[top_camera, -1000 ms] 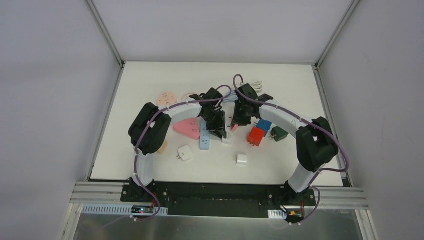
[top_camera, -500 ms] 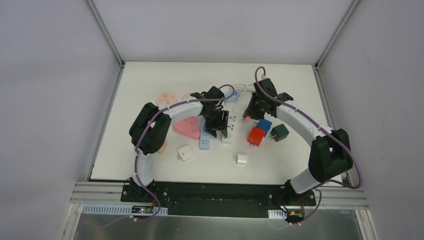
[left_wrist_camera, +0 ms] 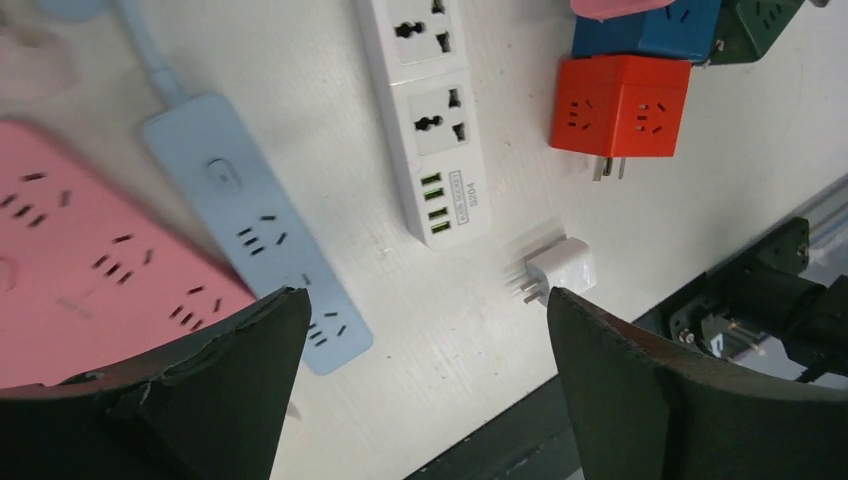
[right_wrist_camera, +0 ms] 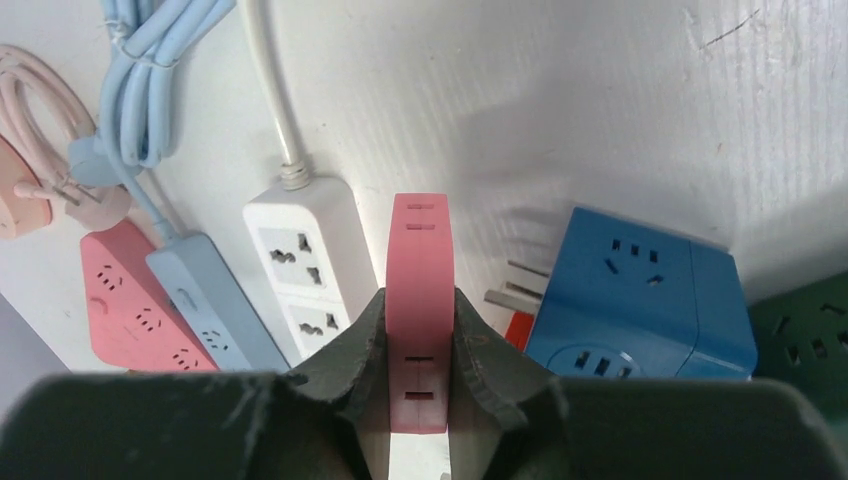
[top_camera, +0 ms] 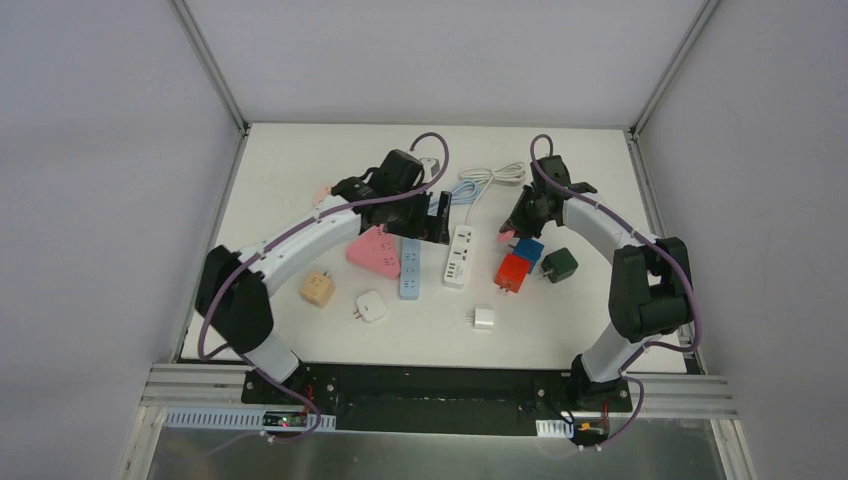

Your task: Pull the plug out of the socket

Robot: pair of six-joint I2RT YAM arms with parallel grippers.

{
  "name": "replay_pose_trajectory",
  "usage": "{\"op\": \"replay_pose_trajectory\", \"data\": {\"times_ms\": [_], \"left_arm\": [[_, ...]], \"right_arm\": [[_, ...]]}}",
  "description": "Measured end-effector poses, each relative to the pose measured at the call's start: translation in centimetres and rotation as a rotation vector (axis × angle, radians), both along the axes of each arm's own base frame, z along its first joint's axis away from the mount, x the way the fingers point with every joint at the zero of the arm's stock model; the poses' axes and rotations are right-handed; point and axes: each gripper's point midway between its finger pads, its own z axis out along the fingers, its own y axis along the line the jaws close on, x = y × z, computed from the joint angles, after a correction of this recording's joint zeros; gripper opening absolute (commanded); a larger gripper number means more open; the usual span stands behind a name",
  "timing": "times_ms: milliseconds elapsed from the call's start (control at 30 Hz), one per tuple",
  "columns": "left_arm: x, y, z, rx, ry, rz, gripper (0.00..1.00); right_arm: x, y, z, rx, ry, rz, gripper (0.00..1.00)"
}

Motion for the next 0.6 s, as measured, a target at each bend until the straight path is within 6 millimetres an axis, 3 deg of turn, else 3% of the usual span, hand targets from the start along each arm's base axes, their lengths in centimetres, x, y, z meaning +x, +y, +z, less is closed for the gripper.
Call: {"op": "replay_pose_trajectory", "data": {"times_ms": [133, 333, 600], "left_arm": [[-0.3, 3.4, 2.5, 0.033, -0.149, 0.066, 0.95], [-0.5, 9.4, 4.2, 0.139, -0.306, 0.219, 0.93], [-0.7, 15.0, 8.5, 0.164, -0.463, 0.401, 0.93]], "right_arm": [[0.4, -0.4, -1.2, 0.011, 0.026, -0.004, 0.3], [1.4, -0.9, -2.5, 0.025, 0.031, 0.0, 0.47], [2.3, -0.8, -3.9, 0.045, 0.039, 0.006, 0.54]]}}
